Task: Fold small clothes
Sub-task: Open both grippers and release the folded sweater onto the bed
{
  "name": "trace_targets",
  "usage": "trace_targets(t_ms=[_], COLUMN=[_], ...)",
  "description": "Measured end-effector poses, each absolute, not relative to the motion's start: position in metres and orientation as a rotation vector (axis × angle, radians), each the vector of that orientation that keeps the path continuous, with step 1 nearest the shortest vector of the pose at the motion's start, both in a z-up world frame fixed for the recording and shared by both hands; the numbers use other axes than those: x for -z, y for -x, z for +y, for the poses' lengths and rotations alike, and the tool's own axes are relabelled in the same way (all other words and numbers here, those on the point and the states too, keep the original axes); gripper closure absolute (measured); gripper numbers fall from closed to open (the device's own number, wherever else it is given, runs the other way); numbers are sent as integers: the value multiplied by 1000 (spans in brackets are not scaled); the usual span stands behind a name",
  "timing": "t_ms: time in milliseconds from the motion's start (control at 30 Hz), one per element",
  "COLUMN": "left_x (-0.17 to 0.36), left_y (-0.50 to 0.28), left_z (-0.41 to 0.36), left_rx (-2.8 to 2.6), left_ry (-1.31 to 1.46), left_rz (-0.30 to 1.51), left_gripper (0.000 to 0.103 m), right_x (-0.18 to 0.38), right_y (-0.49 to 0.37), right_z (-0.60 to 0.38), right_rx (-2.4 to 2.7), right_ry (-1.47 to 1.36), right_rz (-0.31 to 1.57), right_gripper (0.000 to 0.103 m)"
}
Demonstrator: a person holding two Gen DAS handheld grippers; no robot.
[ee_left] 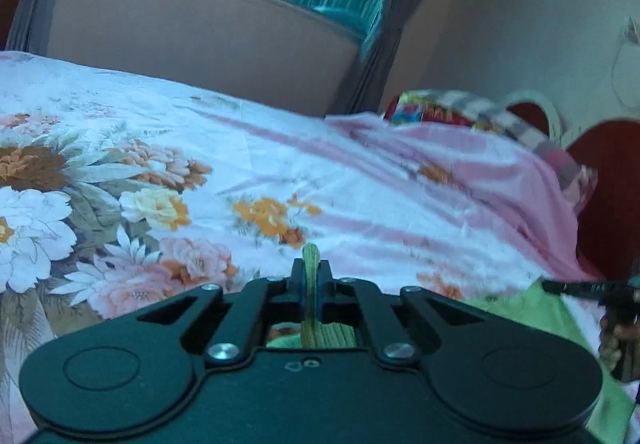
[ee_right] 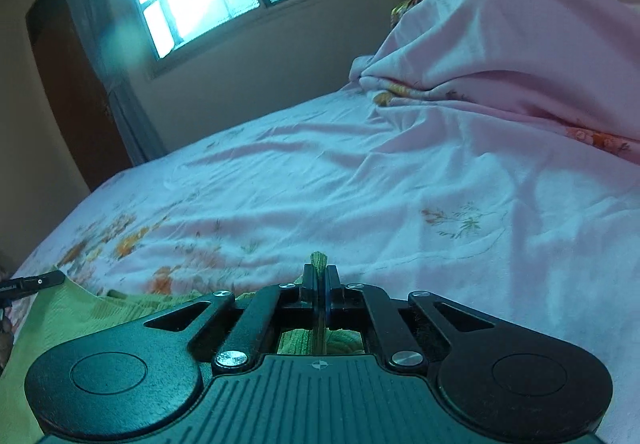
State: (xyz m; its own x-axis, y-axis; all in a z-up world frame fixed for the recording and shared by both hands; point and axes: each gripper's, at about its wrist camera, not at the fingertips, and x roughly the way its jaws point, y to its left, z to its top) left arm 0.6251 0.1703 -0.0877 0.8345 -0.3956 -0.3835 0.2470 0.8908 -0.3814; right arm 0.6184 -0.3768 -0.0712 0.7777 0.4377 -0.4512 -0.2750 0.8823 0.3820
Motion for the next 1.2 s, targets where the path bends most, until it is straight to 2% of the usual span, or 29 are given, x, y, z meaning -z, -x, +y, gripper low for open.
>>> trace_targets(t_ms=[100, 167, 267, 333, 433, 467, 500, 600, 733, 900, 1000, 1100, 1200], left_x=[87, 95, 118, 118, 110, 105, 97, 73, 58, 72, 100, 107, 101], left_y=[-623, -631, -651, -655, -645, -635, -620, -571, -519, -501, -510, -511, -499], left_z=[168, 166, 159, 159, 166, 169, 171, 169, 127, 56, 42, 67, 85], left_rx=[363, 319, 251, 244, 228, 197, 157, 152, 223, 288, 244, 275, 253], left_ry=[314, 275, 240, 244, 262, 256, 245, 228, 184, 106, 41, 81, 7], left_rz=[458, 514, 677, 697, 673, 655, 629, 533, 512, 575, 646, 648, 641], left_gripper=[100, 100, 96, 93, 71, 55, 48, 48, 47, 46, 43, 44, 46], right_x=[70, 74, 100, 105, 96, 88, 81, 57, 48, 54, 68, 76, 71], right_y=[-613, -613, -632, -636, -628, -619, -608, -564, -513, -477, -474, -485, -479], right_z=[-385, -386, -383, -392, -400, -400, -400, -392, -342, -258, -227, -257, -287], right_rx=[-396, -365, -247, -250, -196, -172, -180, -251, -377, -527, -485, -424, -352], right_ry=[-344, -323, -269, -347, -368, -335, -308, -282, -234, -176, -79, -208, -205], right_rz=[516, 521, 692, 713, 706, 680, 653, 590, 592, 614, 662, 708, 711], right_gripper=[101, 101, 103, 103, 103, 103, 103, 103, 103, 103, 103, 103, 103])
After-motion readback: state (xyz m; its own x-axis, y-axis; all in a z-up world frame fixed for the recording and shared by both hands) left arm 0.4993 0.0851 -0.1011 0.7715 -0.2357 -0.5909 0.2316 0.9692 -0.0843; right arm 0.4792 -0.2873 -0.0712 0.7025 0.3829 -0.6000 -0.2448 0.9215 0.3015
